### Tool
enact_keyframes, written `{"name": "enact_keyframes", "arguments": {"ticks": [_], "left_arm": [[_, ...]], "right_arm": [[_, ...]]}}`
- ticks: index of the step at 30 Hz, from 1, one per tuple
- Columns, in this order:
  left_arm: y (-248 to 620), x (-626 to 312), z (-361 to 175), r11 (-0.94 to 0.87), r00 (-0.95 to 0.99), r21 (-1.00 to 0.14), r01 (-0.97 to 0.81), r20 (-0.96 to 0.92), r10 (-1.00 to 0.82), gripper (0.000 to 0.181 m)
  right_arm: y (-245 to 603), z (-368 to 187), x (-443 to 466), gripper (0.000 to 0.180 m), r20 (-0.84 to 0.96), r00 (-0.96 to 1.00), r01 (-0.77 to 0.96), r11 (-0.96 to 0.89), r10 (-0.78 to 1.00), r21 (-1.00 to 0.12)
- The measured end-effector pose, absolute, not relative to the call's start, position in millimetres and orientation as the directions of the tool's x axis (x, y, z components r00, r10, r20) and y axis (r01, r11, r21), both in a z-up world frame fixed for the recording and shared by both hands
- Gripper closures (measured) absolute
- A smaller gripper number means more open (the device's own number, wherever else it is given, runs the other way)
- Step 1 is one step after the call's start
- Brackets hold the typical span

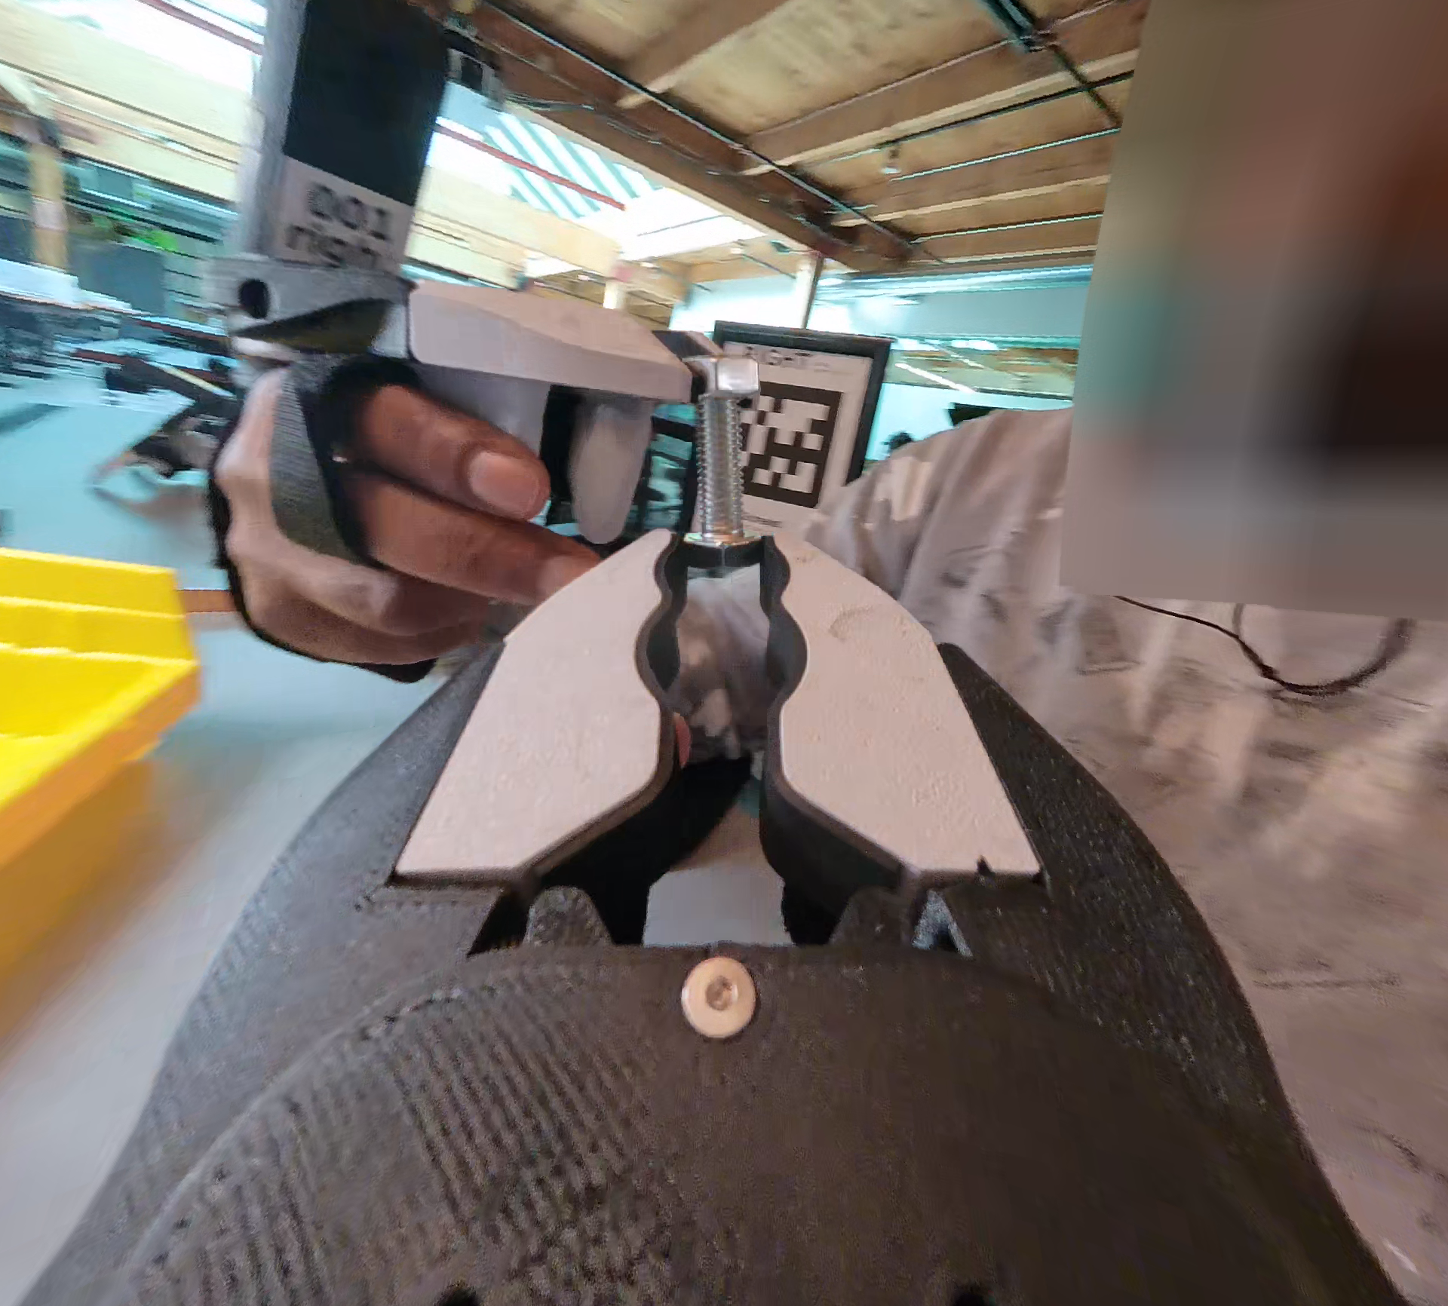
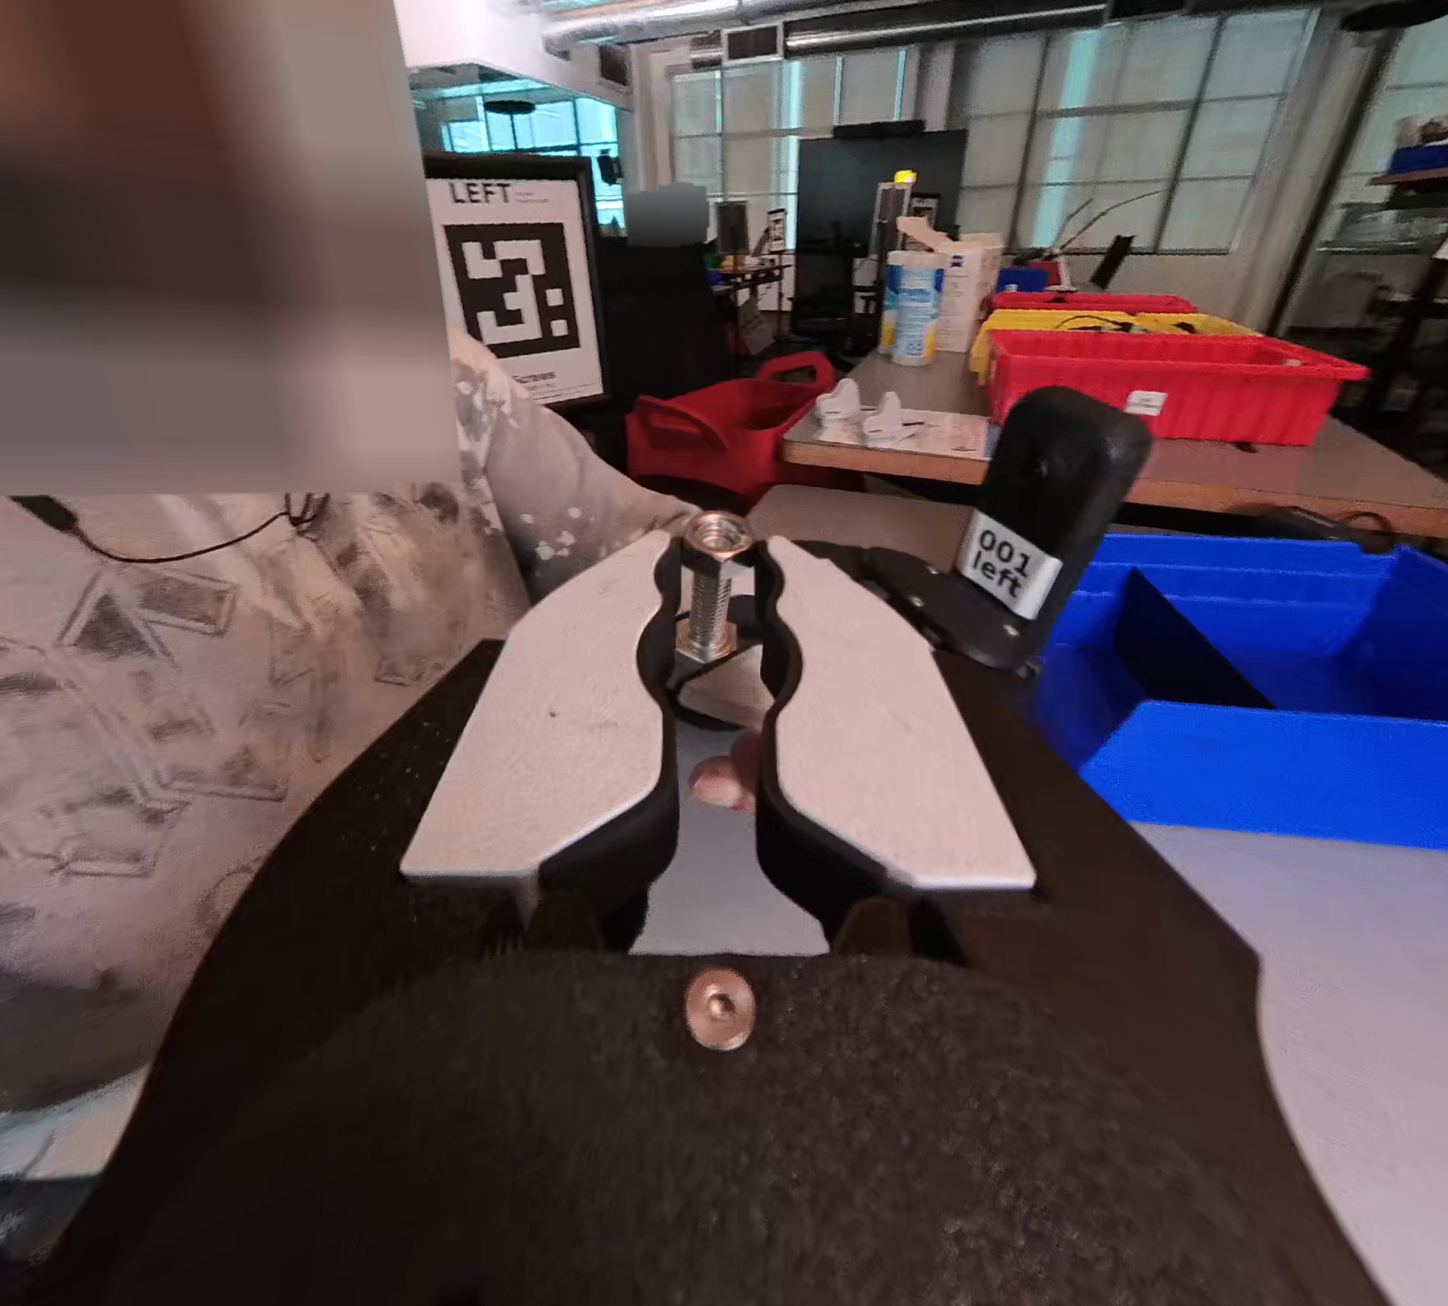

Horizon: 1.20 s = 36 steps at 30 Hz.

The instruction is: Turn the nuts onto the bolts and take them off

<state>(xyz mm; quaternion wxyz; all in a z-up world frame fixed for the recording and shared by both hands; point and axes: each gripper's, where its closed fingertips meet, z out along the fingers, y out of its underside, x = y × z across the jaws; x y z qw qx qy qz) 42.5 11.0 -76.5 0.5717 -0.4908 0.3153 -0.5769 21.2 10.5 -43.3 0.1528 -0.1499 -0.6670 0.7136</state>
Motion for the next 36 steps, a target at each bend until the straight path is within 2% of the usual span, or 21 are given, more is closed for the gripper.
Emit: {"name": "enact_keyframes", "arguments": {"ticks": [4, 7, 13, 16, 20, 25, 31, 33, 36], "left_arm": [[-3, 62, -79, -0.184, 0.021, -0.929, 0.322, 0.201, -0.979, 0.162], [0, 64, -77, -0.143, 0.079, -0.937, 0.318, 0.176, -0.981, 0.162], [38, 19, -66, 0.045, 0.457, -0.938, 0.344, 0.125, -0.881, 0.162], [66, -16, -69, 0.142, 0.725, -0.952, 0.272, 0.106, -0.680, 0.162], [84, -50, -79, 0.189, 0.898, -0.969, 0.157, 0.061, -0.435, 0.162], [89, -58, -83, 0.200, 0.948, -0.977, 0.079, 0.012, -0.317, 0.162], [85, -58, -79, 0.225, 0.949, -0.972, 0.068, -0.006, -0.314, 0.162], [84, -60, -76, 0.241, 0.949, -0.968, 0.077, -0.002, -0.314, 0.162], [83, -62, -75, 0.243, 0.950, -0.967, 0.072, -0.007, -0.311, 0.162]], "right_arm": [[-3, -45, 40, 0.163, -0.049, -0.960, 0.030, -0.074, 0.275, -0.997], [0, -43, 38, 0.162, -0.067, -0.958, 0.042, -0.093, 0.280, -0.995], [46, -28, 6, 0.153, -0.025, -0.804, -0.053, -0.113, 0.594, -0.992], [64, -30, -13, 0.148, 0.006, -0.681, -0.068, -0.055, 0.733, -0.996], [80, -35, -48, 0.146, 0.032, -0.460, -0.077, -0.004, 0.887, -0.997], [75, -47, -69, 0.147, 0.005, -0.376, -0.060, -0.019, 0.926, -0.998], [78, -44, -67, 0.151, -0.044, -0.405, -0.069, -0.078, 0.913, -0.995], [83, -42, -65, 0.159, -0.042, -0.395, -0.080, -0.080, 0.918, -0.994], [89, -38, -61, 0.158, -0.043, -0.388, -0.090, -0.084, 0.921, -0.992]]}}
